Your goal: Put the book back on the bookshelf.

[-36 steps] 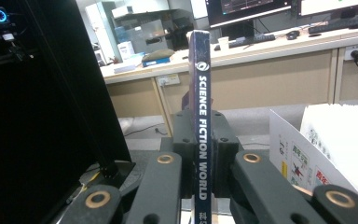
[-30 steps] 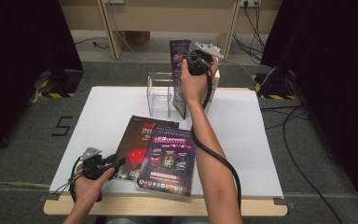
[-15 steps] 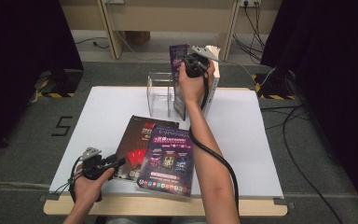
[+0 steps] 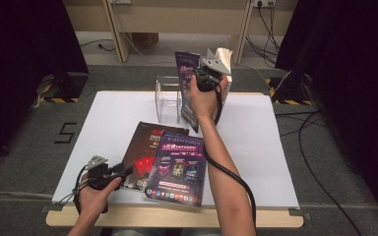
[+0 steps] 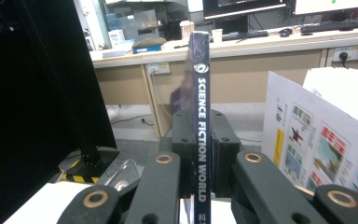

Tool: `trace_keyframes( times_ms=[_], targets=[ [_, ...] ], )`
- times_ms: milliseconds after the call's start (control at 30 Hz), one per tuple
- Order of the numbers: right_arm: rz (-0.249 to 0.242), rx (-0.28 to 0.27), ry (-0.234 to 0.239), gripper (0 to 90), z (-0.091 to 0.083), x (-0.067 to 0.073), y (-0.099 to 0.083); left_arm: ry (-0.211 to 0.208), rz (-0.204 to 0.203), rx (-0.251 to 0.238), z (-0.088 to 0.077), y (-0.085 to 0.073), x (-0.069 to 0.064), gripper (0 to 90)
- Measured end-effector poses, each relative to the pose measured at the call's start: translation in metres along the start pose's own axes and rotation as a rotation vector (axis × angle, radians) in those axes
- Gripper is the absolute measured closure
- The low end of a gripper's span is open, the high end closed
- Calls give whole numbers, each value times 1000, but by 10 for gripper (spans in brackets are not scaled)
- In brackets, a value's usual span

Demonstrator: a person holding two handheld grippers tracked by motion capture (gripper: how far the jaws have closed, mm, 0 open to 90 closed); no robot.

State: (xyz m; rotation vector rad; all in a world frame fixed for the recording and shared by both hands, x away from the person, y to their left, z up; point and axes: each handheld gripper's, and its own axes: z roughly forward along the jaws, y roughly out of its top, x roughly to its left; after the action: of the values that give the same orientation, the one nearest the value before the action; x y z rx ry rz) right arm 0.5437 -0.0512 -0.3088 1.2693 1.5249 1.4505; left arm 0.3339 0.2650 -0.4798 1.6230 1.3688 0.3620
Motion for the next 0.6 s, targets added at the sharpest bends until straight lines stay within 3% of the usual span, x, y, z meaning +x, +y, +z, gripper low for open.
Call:
trace_keyframes(
  times_ms=[467, 600],
  targets=[
    [-39, -4, 33, 821, -42, -2, -22, 2, 2, 5, 1, -1, -1, 510],
    [-30, 8, 49, 810, -56, -4, -26, 1, 0, 3, 1, -1, -2, 510]
  ],
)
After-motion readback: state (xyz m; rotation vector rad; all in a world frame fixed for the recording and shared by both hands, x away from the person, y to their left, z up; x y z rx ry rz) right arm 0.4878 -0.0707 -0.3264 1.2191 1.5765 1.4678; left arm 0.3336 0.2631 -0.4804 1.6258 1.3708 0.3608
